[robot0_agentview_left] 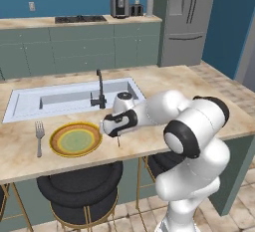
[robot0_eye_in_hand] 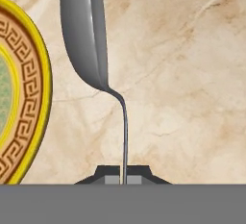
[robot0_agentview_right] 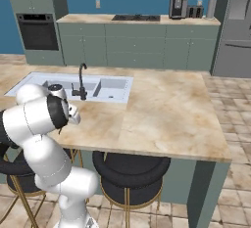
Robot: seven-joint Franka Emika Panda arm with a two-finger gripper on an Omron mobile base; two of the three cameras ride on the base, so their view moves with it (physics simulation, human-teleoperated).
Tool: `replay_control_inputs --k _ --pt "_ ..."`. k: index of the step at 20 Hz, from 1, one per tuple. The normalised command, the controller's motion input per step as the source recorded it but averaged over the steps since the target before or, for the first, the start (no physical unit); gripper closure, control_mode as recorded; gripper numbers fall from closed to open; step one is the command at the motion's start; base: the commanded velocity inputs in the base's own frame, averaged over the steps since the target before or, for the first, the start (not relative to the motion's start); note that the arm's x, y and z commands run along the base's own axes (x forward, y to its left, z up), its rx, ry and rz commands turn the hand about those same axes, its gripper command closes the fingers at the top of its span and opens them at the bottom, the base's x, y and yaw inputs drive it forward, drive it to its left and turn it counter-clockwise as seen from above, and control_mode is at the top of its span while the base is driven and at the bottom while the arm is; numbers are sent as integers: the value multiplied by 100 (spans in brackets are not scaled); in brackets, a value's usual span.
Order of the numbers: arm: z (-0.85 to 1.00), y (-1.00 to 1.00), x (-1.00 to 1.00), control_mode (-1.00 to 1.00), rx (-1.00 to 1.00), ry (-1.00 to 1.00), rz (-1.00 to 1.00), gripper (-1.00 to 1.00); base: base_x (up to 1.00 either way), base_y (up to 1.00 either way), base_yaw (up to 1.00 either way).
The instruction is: Take the fork and place it on the left side of the plate. Then take the spoon and place it on the right side of the plate. Make sure they're directly next to the plate.
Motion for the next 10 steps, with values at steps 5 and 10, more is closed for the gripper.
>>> replay_control_inputs --k 5,10 --pt "-14 0 32 -100 1 1 0 100 0 0 0" --pt "-17 4 22 -100 1 0 0 100 0 0 0"
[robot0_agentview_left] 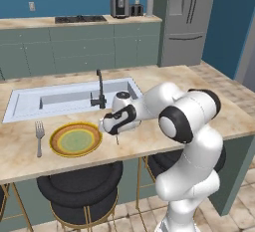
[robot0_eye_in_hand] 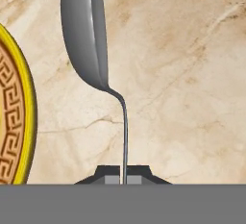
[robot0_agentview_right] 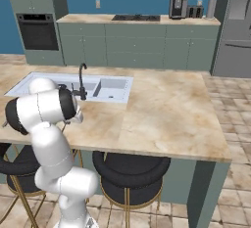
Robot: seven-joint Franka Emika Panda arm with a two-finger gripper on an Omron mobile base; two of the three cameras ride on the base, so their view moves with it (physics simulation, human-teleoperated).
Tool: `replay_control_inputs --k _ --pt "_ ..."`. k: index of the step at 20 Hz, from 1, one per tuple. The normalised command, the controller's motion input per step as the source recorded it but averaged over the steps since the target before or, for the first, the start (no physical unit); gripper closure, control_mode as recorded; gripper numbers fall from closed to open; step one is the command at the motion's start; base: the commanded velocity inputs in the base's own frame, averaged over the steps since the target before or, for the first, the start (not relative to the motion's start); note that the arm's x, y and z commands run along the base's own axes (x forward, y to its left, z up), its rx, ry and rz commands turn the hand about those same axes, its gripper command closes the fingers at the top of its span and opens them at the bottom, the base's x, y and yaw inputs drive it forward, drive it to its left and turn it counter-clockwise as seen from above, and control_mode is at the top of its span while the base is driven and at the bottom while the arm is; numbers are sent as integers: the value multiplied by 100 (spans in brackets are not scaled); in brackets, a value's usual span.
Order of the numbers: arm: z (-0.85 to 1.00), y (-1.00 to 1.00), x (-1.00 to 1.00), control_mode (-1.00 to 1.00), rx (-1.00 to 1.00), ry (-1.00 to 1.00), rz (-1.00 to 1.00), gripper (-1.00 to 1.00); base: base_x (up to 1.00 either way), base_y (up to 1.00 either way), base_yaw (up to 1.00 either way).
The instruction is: Take the fork and place it on the left side of the plate. Then take the spoon and place it on the right side of the plate. Make sure they're directly next to the plate.
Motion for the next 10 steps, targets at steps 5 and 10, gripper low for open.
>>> replay_control_inputs --k 5,10 --pt "0 9 15 -100 2 0 0 100 0 0 0" --pt "-9 25 14 -100 1 0 0 100 0 0 0"
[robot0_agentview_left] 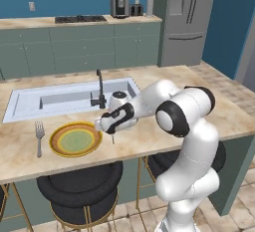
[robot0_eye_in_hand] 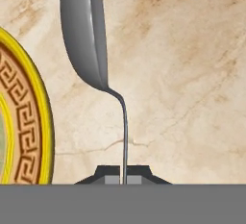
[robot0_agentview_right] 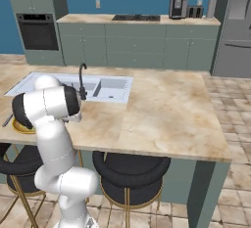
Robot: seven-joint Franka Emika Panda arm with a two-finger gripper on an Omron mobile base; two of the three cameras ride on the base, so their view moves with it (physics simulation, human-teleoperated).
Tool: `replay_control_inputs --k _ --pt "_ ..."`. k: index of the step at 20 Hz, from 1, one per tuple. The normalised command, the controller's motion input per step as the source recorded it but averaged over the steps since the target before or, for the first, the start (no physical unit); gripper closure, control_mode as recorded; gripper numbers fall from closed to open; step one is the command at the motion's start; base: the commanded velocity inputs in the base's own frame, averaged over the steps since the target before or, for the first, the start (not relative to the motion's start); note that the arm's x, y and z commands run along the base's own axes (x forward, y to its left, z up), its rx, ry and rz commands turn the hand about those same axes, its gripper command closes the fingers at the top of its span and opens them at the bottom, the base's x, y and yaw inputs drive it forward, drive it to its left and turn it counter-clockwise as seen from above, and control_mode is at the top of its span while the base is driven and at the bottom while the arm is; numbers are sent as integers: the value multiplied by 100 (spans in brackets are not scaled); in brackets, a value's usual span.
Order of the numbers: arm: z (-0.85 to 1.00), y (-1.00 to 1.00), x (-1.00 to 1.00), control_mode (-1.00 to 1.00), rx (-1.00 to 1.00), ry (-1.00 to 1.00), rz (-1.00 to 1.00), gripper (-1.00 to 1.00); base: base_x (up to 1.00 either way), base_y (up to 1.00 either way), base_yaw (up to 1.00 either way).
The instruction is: Take the fork and place it on the left side of the plate. Then take the spoon and place it on the right side of the plate. Make sure they're directly next to the plate.
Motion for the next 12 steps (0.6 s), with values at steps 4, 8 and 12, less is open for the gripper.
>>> replay_control_inputs --k 4,8,12 --pt "-9 2 19 -100 1 0 0 100 0 0 0" --pt "-13 1 24 -100 0 0 0 100 0 0 0" --pt "-6 0 16 -100 0 1 0 -100 0 0 0"
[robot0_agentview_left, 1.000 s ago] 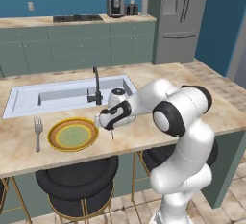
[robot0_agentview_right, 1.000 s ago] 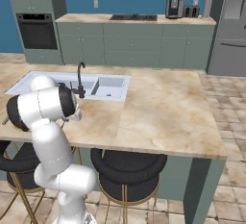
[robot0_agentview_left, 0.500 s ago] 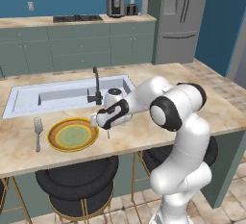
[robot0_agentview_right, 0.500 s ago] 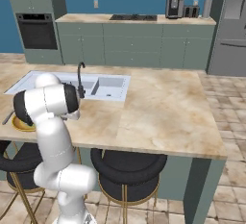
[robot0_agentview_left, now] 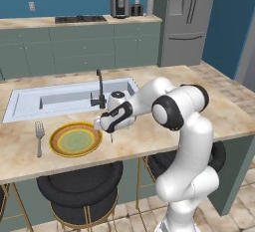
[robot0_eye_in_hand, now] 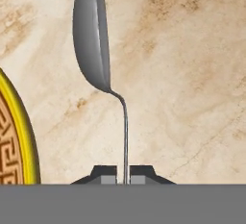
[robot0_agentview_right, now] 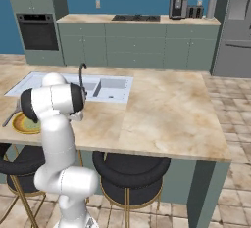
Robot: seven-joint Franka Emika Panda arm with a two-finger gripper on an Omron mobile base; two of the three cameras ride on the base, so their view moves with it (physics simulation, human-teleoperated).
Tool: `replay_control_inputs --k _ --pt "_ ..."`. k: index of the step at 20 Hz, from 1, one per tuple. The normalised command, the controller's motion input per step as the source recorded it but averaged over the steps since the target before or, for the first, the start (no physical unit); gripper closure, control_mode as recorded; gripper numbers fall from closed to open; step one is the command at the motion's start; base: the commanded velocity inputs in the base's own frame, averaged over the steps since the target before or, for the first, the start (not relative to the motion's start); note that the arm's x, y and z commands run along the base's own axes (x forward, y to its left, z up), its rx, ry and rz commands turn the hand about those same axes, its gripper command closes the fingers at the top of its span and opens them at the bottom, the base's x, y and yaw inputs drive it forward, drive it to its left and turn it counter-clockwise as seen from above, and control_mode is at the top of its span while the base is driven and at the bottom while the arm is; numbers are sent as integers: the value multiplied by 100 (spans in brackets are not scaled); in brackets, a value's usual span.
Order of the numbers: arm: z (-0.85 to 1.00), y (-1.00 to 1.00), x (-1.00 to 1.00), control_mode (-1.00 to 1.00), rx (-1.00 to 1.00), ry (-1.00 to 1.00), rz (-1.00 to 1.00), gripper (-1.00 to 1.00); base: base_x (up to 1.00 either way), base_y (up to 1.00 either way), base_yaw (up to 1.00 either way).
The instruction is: Take the fork and place it on the left side of the plate. Then take the spoon and place it on the right side of the plate. Make sure they're directly next to the plate.
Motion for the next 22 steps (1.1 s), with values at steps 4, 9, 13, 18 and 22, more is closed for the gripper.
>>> replay_control_inputs --k 4,9,13,18,22 --pt "-2 0 3 -100 1 2 0 -100 0 0 0" --pt "5 0 0 -100 0 0 0 -100 0 0 0" --pt "31 0 0 -100 0 0 0 -100 0 0 0" --pt "59 0 -30 -100 0 0 0 -100 0 0 0" --pt "53 -4 -64 -100 0 0 0 -100 0 0 0"
